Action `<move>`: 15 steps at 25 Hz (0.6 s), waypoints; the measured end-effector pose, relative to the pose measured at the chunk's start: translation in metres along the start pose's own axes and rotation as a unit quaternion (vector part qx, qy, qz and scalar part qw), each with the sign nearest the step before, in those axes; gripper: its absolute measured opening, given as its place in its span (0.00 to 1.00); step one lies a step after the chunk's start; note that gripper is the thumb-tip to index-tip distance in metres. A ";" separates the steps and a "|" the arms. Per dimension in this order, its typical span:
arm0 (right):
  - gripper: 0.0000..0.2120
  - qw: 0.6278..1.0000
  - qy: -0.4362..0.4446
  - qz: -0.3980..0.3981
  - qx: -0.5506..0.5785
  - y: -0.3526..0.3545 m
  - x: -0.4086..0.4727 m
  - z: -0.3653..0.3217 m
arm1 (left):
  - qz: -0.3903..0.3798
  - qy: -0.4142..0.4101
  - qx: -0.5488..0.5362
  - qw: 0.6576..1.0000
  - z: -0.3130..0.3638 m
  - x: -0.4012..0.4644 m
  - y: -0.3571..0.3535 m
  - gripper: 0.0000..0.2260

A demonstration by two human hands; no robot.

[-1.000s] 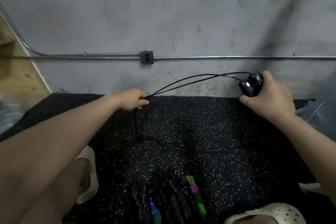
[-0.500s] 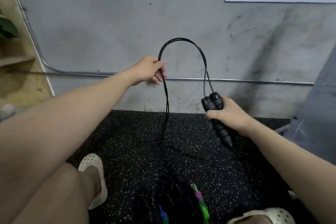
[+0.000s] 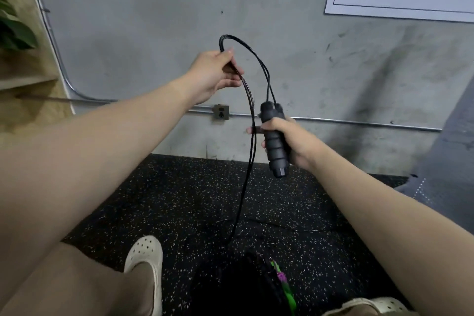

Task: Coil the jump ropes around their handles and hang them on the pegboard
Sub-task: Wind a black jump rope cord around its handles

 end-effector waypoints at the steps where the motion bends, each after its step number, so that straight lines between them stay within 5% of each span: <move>1: 0.16 1.000 0.002 -0.002 0.009 0.000 0.007 -0.007 | 0.025 -0.001 -0.030 0.999 0.000 0.002 0.010 0.17; 4: 0.13 0.999 0.013 0.031 0.013 0.004 0.029 -0.031 | 0.061 0.047 -0.093 0.993 -0.023 -0.001 0.029 0.19; 7: 0.10 0.996 0.045 0.074 0.038 0.017 0.053 -0.060 | -0.136 0.189 -0.028 0.972 -0.088 -0.032 -0.008 0.30; 10: 0.12 0.991 0.070 0.107 0.038 0.034 0.073 -0.081 | -0.293 0.189 0.136 0.927 -0.130 -0.051 -0.028 0.11; 13: 0.09 0.987 0.082 0.131 0.042 0.054 0.091 -0.086 | -0.257 0.135 0.318 0.903 -0.136 -0.021 -0.003 0.07; 15: 0.10 0.990 0.065 0.117 0.036 0.058 0.100 -0.074 | -0.182 0.108 0.304 0.929 -0.124 0.008 0.009 0.09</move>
Point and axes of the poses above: each hand's wrist, its own x-axis towards the middle knuckle, its own y-axis out of the back of the hand, z = x × y, the point moved 10 cm from there along x, towards the middle knuckle, and after that the axes turned 8 degrees about -x, right-handed, at the moved point
